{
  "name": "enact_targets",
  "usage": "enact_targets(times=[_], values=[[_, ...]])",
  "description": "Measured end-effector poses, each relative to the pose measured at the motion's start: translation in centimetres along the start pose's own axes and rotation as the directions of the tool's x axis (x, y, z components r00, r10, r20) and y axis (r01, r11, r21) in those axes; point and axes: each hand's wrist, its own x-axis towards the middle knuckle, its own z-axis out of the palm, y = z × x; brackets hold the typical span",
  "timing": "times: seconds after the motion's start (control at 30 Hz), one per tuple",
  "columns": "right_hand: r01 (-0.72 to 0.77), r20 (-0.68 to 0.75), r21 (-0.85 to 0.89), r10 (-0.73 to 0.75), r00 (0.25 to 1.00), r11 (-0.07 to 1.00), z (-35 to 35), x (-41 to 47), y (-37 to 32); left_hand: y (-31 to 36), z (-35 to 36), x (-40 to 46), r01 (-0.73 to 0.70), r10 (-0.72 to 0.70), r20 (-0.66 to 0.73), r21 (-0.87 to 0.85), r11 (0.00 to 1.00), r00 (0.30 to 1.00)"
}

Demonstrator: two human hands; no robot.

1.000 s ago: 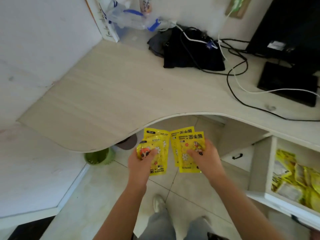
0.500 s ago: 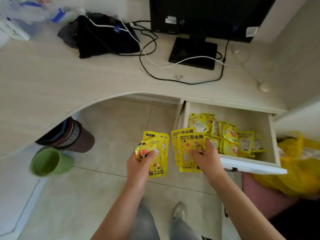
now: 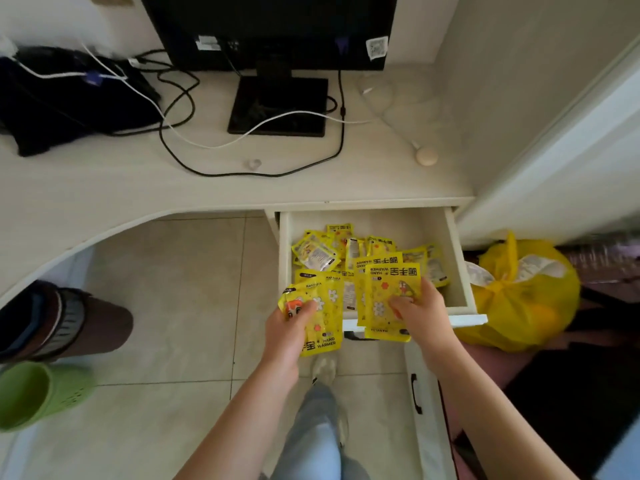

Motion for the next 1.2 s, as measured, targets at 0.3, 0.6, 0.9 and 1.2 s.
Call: enact_targets(times=[0.3, 0.6, 0.9, 1.2], values=[[-0.193, -0.028, -0.120, 0.191, 0.981, 0.974, -0.7, 10.4, 1.6, 1.6, 6.2, 8.8, 0.125, -0.130, 0.012, 0.176, 0.976, 0.991], [-0.315, 0.002, -0.199, 0.322, 0.947, 0.928, -1.5, 17.6, 3.9, 1.4, 11.2, 14.8, 0.269, -0.267, -0.042, 0.229, 0.935, 0.963], [-0.327, 0.003, -0.209, 0.335, 0.942, 0.922, -2.3, 22.5, 5.8, 0.6, 15.2, 17.7, 0.311, -0.303, -0.071, 0.214, 0.926, 0.950], [-0.263, 0.093, -0.280, 0.298, 0.950, 0.924, -3.3, 24.6, 6.8, 0.0, 16.9, 19.1, 0.157, -0.135, -0.082, 0.396, 0.905, 0.987]])
